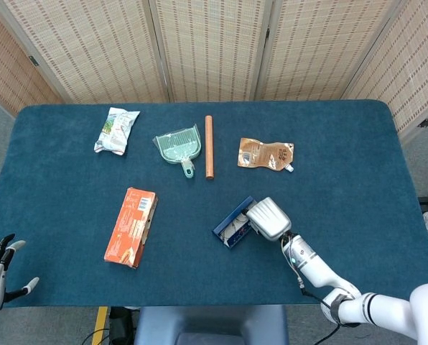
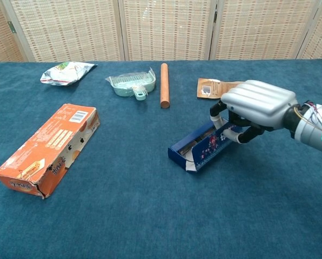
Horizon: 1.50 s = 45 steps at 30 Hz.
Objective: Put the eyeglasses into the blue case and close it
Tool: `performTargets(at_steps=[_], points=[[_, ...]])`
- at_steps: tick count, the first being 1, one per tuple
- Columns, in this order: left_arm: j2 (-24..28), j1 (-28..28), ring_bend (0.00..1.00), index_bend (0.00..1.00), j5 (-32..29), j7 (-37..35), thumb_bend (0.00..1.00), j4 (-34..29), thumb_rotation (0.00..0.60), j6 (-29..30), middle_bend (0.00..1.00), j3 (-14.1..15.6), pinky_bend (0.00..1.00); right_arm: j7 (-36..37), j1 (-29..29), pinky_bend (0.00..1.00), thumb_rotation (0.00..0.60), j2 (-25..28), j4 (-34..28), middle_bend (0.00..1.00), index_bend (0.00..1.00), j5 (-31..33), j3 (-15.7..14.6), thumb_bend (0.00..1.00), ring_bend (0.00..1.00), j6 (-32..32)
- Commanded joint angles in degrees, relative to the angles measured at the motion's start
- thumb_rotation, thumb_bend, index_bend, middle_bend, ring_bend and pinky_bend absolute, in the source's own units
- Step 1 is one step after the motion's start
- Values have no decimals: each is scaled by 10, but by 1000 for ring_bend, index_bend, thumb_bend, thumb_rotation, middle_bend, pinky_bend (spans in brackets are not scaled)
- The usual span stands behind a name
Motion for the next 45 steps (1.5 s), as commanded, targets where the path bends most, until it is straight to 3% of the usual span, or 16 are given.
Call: performTargets(at_steps=[1,3,5,9,17,27,31,37,40,43,45], points=[[1,1,147,248,-1,-1,186,0,600,1,137,0,238,-10,13,990,600,-16,17,1000,609,8,11,553,1000,-14],[1,2,147,248,-1,-1,186,-1,600,2,137,1,238,-16,21,990,600,-27,26,1000,444,15,17,549,1000,-23],[2,2,147,249,-1,-1,187,-1,600,2,137,1,238,-22,28,989,600,-36,34,1000,347,24,23,547,1000,-34],[2,3,147,249,1,-1,186,-2,600,5,137,2,238,-36,47,989,600,-60,59,1000,222,44,40,544,1000,-54],[5,7,147,250,-6,-3,187,1,600,5,137,3,238,-54,74,990,600,-89,94,1000,154,70,58,543,1000,-81],[6,6,147,250,-3,-4,186,2,600,7,137,1,238,-94,112,990,600,-122,133,1000,153,119,86,543,1000,-115],[6,7,147,250,-4,-6,187,3,600,8,137,0,238,-85,113,990,600,-111,117,1000,153,119,88,543,1000,-107],[6,9,147,250,-3,-8,186,3,600,9,137,1,238,-51,95,990,600,-54,40,1000,152,95,75,535,1000,-83],[6,8,147,250,-2,-6,187,3,600,9,137,1,238,-50,89,990,600,-15,-5,1000,153,97,60,435,1000,-98],[5,6,147,250,1,-4,187,0,600,7,137,3,238,-72,91,990,600,7,-30,1000,153,114,49,264,1000,-122],[4,5,147,250,3,-3,187,-2,600,7,137,3,238,-92,95,990,600,10,-34,1000,153,131,45,215,1000,-134]])
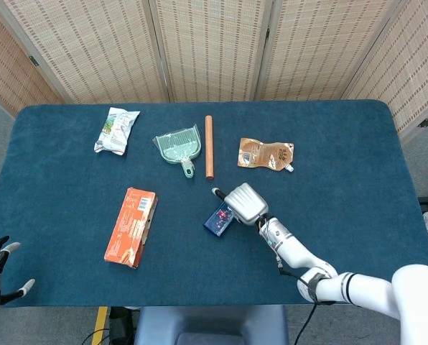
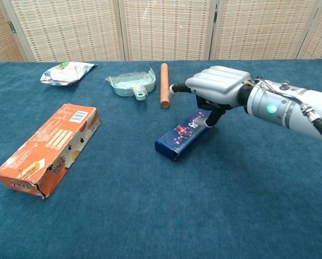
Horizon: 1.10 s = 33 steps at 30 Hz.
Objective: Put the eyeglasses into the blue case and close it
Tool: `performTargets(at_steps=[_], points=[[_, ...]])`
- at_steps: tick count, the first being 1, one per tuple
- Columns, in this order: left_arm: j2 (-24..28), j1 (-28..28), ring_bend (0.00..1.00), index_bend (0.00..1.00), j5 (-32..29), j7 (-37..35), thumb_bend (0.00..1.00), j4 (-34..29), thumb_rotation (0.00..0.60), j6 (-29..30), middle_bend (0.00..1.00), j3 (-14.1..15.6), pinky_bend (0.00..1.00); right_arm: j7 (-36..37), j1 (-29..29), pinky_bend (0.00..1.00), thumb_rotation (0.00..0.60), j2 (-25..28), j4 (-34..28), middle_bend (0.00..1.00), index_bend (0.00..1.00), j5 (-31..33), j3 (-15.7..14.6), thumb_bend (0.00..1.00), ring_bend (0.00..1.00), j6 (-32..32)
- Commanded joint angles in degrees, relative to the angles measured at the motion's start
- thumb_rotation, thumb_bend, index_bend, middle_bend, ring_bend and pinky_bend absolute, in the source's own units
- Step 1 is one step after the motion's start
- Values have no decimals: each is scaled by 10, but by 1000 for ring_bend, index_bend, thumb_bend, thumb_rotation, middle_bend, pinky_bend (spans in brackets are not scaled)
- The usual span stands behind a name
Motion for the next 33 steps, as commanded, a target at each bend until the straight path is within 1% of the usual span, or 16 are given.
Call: performTargets(at_steps=[1,7,10,12,17,21,24,25,26,27,28,29,30,31,33], points=[[-1,-1,147,250,2,1,187,-2,600,1,137,0,238,-35,4,990,600,12,-13,1000,153,32,-13,205,1000,-28],[3,2,148,250,-1,3,186,-5,600,4,137,-1,238,-82,34,989,600,-8,16,1000,153,106,-9,203,1000,-69],[5,3,147,250,-4,4,187,-5,600,4,137,-1,238,-100,52,989,600,-20,31,1000,177,136,-5,203,1000,-80],[6,4,147,250,-6,4,187,-5,600,4,137,-1,238,-109,62,989,600,-26,35,1000,243,154,-3,224,1000,-85],[6,7,147,250,-8,1,187,-3,600,6,137,-1,238,-118,81,990,600,-30,35,1000,543,180,-1,344,1000,-86],[5,8,147,250,-8,-2,186,0,600,6,137,0,238,-116,84,990,600,-22,23,1000,665,188,-6,391,1000,-78],[5,7,147,250,-6,-4,187,2,600,5,137,0,238,-115,82,990,600,-13,10,1000,687,191,-13,392,1000,-71],[5,7,147,250,-6,-4,187,2,600,5,137,0,238,-115,81,990,600,-9,5,1000,679,191,-15,372,1000,-68],[4,7,147,250,-5,-5,187,3,600,5,137,0,238,-113,80,990,600,-5,-1,1000,641,192,-18,341,1000,-66],[4,6,147,250,-3,-5,187,2,600,6,137,0,238,-112,78,990,600,1,-10,1000,567,191,-20,304,1000,-62],[4,6,147,250,-3,-6,186,2,600,6,137,0,238,-110,76,990,600,5,-18,1000,462,190,-22,277,1000,-58],[4,6,147,250,-2,-6,186,2,600,6,137,0,238,-107,73,990,600,10,-26,1000,387,188,-24,263,1000,-53],[4,5,147,250,-1,-6,186,2,600,6,137,-1,238,-103,68,990,600,17,-38,1000,273,185,-26,250,1000,-44],[4,5,147,250,-1,-7,186,2,600,6,137,-1,238,-100,63,990,600,24,-49,1000,194,184,-28,243,1000,-36],[6,4,147,250,1,-9,186,2,600,5,137,-1,238,-91,50,990,600,40,-76,999,93,182,-32,240,1000,-16]])
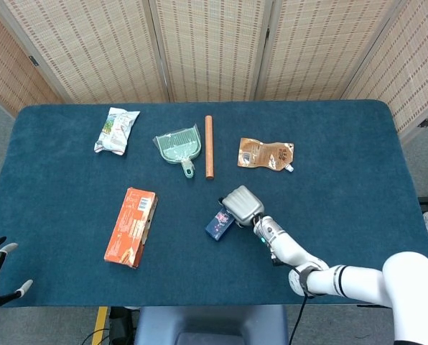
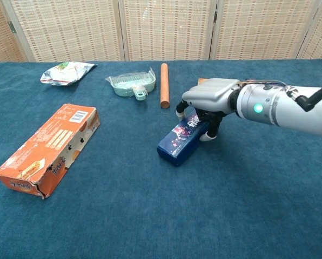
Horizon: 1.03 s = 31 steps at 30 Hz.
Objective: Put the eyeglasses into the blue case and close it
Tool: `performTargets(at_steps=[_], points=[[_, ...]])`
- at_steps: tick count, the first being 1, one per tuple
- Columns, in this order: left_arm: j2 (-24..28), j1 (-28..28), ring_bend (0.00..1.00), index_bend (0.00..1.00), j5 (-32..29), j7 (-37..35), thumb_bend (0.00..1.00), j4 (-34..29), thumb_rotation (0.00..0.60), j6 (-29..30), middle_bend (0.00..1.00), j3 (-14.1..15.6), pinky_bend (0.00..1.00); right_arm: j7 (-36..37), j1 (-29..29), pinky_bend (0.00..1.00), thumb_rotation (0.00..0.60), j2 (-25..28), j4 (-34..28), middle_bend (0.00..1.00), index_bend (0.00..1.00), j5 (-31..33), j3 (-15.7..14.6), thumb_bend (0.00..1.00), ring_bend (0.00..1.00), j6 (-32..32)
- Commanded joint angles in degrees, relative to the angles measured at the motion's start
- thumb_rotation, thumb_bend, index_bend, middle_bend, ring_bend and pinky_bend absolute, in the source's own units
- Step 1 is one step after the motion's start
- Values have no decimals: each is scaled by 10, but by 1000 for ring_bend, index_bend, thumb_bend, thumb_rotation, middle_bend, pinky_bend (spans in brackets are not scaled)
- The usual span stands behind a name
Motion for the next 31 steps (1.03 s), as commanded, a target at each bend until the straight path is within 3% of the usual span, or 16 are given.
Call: performTargets(at_steps=[1,7,11,14,17,23,31], points=[[2,-2,147,250,2,-1,186,-1,600,0,137,-1,238,17,-26,991,600,31,-45,998,68,-7,-10,240,1000,37],[5,-4,147,249,7,-4,187,-2,600,1,137,-3,238,39,-80,990,600,92,-112,964,15,-35,-35,240,1000,110],[4,-7,147,250,8,-6,187,-2,600,0,137,-3,238,65,-135,986,600,140,-156,895,45,-83,-52,248,982,193],[1,-9,147,249,8,-9,187,1,600,0,137,-5,238,95,-188,955,600,171,-173,828,150,-125,-68,259,902,267],[-2,-13,147,249,9,-8,186,3,600,-5,137,-6,238,119,-235,871,600,199,-184,706,175,-155,-86,272,770,322],[-10,-20,147,244,11,-4,187,6,600,-7,137,-11,238,170,-325,547,600,253,-202,474,175,-200,-119,282,401,411],[-16,-25,147,241,16,8,187,-1,600,-3,137,-13,238,204,-414,513,600,272,-210,448,175,-259,-144,283,361,496]])
